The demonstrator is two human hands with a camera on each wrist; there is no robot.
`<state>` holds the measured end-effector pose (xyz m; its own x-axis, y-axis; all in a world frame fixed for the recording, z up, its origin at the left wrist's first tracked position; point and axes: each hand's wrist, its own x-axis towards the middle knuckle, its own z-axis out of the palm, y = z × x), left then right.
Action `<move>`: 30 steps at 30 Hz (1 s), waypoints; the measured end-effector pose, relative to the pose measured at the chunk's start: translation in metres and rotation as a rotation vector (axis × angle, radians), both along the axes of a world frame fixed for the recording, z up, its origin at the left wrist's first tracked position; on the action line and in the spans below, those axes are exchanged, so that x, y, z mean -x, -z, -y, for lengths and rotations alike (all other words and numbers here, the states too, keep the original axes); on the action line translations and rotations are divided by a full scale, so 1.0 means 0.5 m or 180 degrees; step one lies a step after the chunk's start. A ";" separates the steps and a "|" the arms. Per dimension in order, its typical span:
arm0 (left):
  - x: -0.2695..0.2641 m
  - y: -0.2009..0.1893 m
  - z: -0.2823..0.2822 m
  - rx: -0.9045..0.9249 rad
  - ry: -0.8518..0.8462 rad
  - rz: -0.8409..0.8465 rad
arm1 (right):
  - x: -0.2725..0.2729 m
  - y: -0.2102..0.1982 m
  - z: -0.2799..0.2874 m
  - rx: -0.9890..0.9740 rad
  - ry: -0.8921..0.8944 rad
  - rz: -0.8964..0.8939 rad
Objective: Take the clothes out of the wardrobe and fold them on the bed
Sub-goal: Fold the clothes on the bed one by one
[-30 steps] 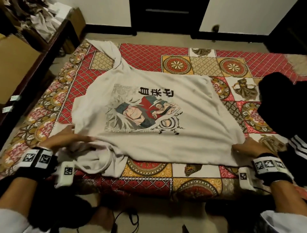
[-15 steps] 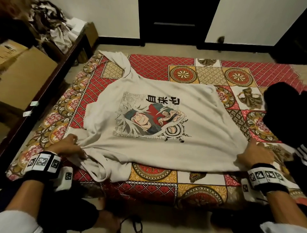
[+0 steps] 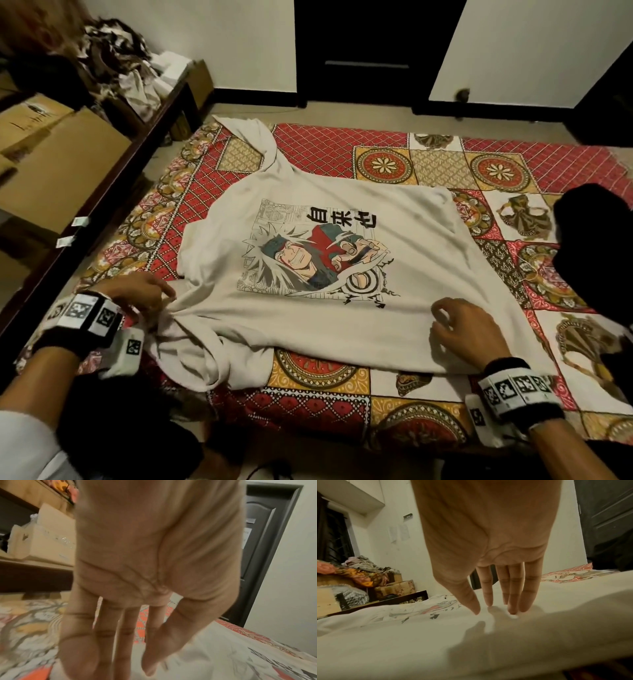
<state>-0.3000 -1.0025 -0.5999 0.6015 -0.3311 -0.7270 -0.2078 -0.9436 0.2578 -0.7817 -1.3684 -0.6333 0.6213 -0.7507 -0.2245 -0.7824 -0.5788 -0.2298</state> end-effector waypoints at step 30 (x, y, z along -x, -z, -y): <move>-0.184 0.084 0.411 0.1235 0.0309 0.1950 | -0.257 0.006 0.502 0.0552 0.0912 -0.0180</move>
<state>-0.2081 -1.2082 -0.6417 0.8175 -0.5690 -0.0891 -0.5000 -0.7780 0.3804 -0.6532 -1.6195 -0.6363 0.3699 -0.9230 -0.1062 -0.9276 -0.3603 -0.0988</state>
